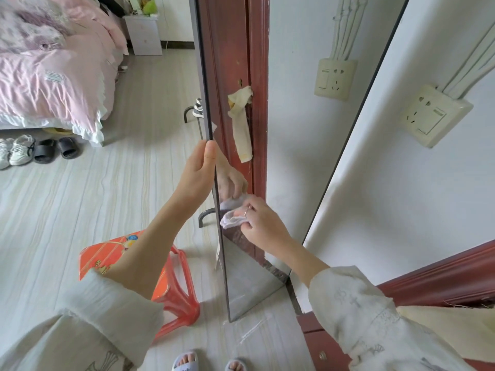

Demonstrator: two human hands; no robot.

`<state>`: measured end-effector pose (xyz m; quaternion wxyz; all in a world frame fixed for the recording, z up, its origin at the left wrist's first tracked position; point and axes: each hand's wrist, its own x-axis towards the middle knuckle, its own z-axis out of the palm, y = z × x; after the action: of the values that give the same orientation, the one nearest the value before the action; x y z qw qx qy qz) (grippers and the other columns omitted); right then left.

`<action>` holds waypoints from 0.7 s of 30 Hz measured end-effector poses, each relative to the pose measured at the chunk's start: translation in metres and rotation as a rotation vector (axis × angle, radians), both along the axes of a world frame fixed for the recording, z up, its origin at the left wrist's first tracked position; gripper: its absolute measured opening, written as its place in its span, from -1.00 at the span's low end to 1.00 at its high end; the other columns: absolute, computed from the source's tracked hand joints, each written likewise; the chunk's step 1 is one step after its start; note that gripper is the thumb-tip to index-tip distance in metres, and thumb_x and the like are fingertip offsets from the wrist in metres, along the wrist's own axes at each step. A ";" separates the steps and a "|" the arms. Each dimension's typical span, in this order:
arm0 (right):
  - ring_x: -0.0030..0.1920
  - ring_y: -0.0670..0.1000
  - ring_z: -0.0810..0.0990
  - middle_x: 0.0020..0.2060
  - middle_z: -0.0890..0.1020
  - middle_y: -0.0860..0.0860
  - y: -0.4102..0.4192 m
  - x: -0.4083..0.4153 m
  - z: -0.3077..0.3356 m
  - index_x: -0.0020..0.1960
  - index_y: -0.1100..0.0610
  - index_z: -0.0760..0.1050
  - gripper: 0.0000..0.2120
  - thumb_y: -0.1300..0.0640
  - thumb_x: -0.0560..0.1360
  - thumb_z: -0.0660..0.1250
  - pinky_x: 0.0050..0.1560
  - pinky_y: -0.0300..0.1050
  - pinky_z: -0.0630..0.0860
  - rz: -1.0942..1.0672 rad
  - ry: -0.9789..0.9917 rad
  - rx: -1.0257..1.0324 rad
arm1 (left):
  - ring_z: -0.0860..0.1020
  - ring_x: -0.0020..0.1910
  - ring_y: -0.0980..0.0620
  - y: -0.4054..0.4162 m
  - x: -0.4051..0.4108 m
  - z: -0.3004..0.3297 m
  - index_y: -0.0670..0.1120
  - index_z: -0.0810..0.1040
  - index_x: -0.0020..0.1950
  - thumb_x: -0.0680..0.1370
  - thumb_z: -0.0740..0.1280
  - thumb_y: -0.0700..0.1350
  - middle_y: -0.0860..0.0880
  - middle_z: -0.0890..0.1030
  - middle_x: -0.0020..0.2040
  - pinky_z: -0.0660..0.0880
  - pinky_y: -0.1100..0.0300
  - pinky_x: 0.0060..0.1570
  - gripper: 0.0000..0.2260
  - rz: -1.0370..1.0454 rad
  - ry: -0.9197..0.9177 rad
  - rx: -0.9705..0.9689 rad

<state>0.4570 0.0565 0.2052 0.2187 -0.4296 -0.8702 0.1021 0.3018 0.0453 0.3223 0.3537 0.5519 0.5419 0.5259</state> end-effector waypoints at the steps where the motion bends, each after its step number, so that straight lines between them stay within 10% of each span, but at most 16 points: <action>1: -0.07 0.08 0.52 -0.06 0.53 0.10 0.001 -0.002 0.008 -0.05 0.21 0.56 -0.82 0.31 0.38 0.27 -0.26 -0.14 0.58 -0.014 0.067 0.076 | 0.44 -0.31 0.27 -0.004 0.001 -0.003 -0.11 0.31 -0.17 0.66 -0.06 -0.09 0.10 0.45 -0.36 0.38 0.28 -0.10 -0.72 -0.014 -0.010 -0.010; 7: -0.08 0.07 0.49 -0.09 0.58 0.07 -0.005 -0.032 0.007 -0.04 0.14 0.56 -0.77 0.37 0.35 0.39 -0.17 -0.21 0.54 -0.119 0.269 0.304 | 0.56 -0.18 0.28 -0.011 -0.002 -0.022 -0.13 0.34 -0.15 0.65 -0.05 -0.13 0.24 0.59 -0.31 0.48 0.15 0.04 -0.74 -0.090 -0.017 -0.079; 12: -0.08 0.09 0.52 -0.10 0.58 0.06 -0.026 -0.037 -0.052 -0.11 0.22 0.61 -0.83 0.39 0.35 0.35 -0.22 -0.09 0.59 -0.123 0.159 0.038 | 0.38 -0.20 -0.07 0.001 -0.016 -0.040 -0.09 0.27 -0.17 0.60 0.00 0.04 -0.30 0.42 -0.20 0.45 -0.19 -0.02 -0.74 -0.086 0.014 -0.099; 17: -0.15 0.08 0.53 -0.17 0.54 0.09 -0.037 -0.018 -0.064 -0.10 0.23 0.62 -0.78 0.39 0.30 0.31 -0.31 -0.24 0.47 -0.187 0.025 -0.053 | 0.33 -0.38 0.23 -0.010 -0.010 -0.057 -0.11 0.23 -0.18 0.65 0.02 -0.11 0.11 0.42 -0.45 0.34 0.34 -0.19 -0.78 -0.151 0.101 -0.110; 21: -0.12 0.10 0.52 -0.15 0.52 0.10 -0.023 0.001 -0.026 -0.09 0.18 0.57 -0.82 0.26 0.37 0.23 -0.34 -0.16 0.53 -0.358 0.174 0.149 | 0.27 -0.42 0.23 -0.011 -0.009 -0.070 -0.04 0.22 -0.25 0.64 0.02 -0.06 0.08 0.26 -0.34 0.29 0.25 -0.25 -0.74 -0.111 0.115 -0.123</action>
<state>0.4577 0.0336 0.1787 0.3387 -0.5496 -0.7629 0.0336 0.2928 0.0341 0.2523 0.3839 0.5876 0.5611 0.4388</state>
